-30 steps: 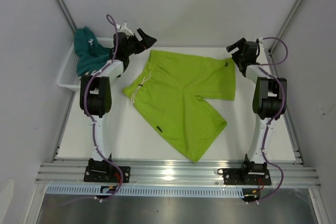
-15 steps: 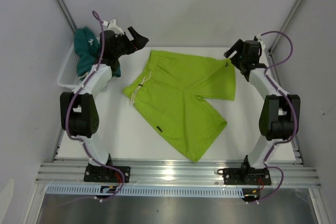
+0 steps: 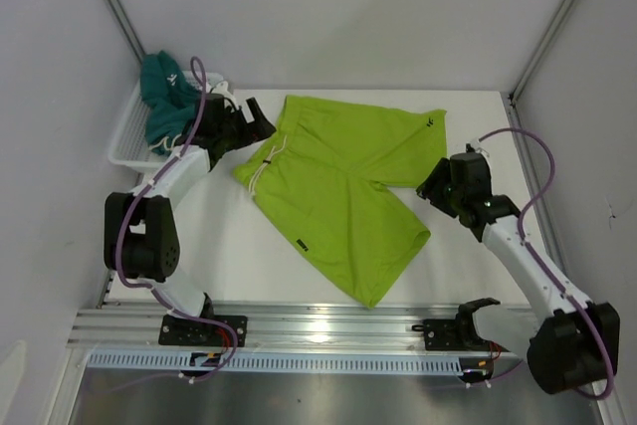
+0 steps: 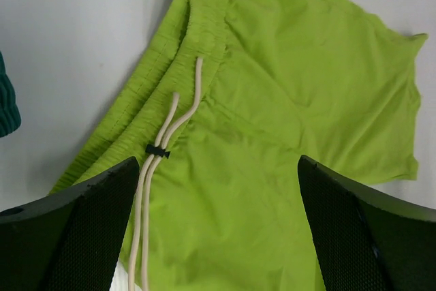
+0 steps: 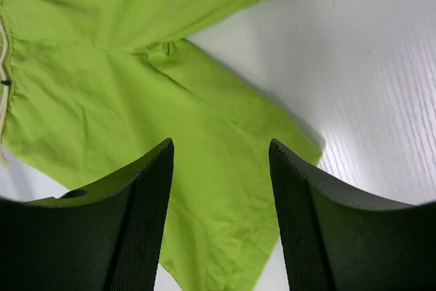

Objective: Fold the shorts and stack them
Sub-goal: Flatten the shorts out

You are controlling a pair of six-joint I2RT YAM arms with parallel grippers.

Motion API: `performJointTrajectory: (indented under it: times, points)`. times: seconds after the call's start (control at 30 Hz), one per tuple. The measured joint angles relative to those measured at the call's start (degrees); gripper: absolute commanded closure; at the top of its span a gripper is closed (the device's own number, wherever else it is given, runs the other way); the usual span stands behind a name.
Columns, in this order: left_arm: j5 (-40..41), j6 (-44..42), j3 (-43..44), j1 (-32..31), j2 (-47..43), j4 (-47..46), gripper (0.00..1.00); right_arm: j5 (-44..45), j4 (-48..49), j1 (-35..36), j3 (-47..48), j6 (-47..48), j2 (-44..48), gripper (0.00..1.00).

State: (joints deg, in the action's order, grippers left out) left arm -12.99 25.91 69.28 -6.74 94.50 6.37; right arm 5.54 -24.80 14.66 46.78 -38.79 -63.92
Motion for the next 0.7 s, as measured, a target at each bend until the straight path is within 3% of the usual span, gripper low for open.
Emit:
performJointTrajectory:
  times: [0.2,0.7]
  points:
    - [1.55,-0.48,-4.92,0.00,-0.07,0.11,0.01,-1.31,-5.20,0.50,-5.42,-0.48,8.09,0.44]
    - [6.38,0.13,-19.76,0.00,-7.87,-3.98,0.01,-5.86,-2.56,0.90,-12.04,-3.06,-0.42,0.48]
